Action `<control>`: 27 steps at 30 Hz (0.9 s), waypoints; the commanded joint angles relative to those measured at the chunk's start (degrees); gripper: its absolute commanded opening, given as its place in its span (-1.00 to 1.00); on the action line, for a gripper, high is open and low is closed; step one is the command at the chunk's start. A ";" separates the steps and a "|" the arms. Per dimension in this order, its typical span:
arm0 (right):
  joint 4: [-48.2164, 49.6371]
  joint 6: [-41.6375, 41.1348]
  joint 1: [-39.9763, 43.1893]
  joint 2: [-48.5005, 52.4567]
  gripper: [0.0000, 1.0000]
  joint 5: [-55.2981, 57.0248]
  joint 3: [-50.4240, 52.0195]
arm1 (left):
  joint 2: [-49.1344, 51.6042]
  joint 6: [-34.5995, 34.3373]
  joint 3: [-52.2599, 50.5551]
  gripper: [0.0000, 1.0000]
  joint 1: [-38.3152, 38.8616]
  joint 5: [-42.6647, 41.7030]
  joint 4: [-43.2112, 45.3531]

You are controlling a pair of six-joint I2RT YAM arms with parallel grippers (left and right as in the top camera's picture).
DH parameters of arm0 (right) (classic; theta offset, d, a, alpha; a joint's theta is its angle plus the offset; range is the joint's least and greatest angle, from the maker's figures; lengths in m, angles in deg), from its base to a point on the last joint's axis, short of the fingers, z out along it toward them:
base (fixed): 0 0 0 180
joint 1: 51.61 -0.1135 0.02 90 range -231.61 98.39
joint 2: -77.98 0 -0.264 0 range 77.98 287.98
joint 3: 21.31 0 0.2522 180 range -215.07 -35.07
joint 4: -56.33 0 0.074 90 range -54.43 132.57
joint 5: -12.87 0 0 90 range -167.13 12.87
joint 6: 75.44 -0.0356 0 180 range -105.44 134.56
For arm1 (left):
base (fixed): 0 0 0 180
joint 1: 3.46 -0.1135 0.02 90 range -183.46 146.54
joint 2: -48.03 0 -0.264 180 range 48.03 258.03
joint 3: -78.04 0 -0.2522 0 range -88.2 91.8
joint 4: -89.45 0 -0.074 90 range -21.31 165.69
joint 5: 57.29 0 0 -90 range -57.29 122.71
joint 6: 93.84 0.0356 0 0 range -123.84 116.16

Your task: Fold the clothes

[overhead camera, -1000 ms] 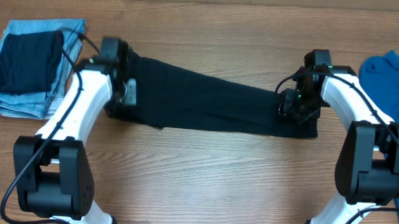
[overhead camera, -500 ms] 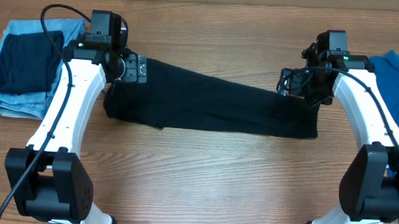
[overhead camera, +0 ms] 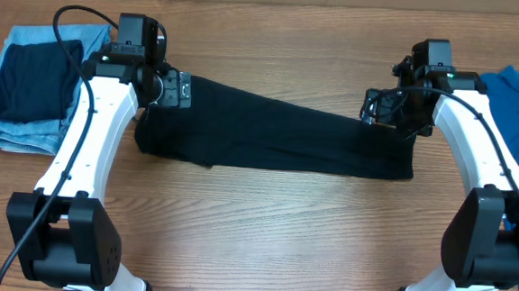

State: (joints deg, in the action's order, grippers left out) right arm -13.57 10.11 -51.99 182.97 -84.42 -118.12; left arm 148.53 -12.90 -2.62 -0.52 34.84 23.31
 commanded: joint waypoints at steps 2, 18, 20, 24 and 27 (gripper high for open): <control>0.33 -0.09 0.02 -0.72 1.00 -0.33 -0.98 | -0.87 -0.20 0.92 1.00 -0.31 -0.68 -0.07; 9.44 -0.09 0.02 -0.72 1.00 -2.40 -0.96 | -0.87 -0.17 0.92 1.00 -0.31 -0.68 -0.07; 9.81 -0.09 0.02 -0.72 1.00 -7.10 -0.96 | -0.87 -0.17 0.92 1.00 -0.31 -0.68 -0.07; 8.68 -0.52 -0.11 -0.70 1.00 -14.43 -0.20 | -0.87 -0.17 0.92 1.00 -0.31 -0.68 -0.07; 8.66 1.09 -2.71 -0.52 1.00 -29.64 0.26 | -0.87 -0.17 0.92 1.00 -0.31 -0.68 -0.07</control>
State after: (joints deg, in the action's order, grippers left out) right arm -5.00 10.00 -52.12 182.99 -97.12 -118.12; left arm 148.53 -12.90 -2.62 -0.52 34.82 23.31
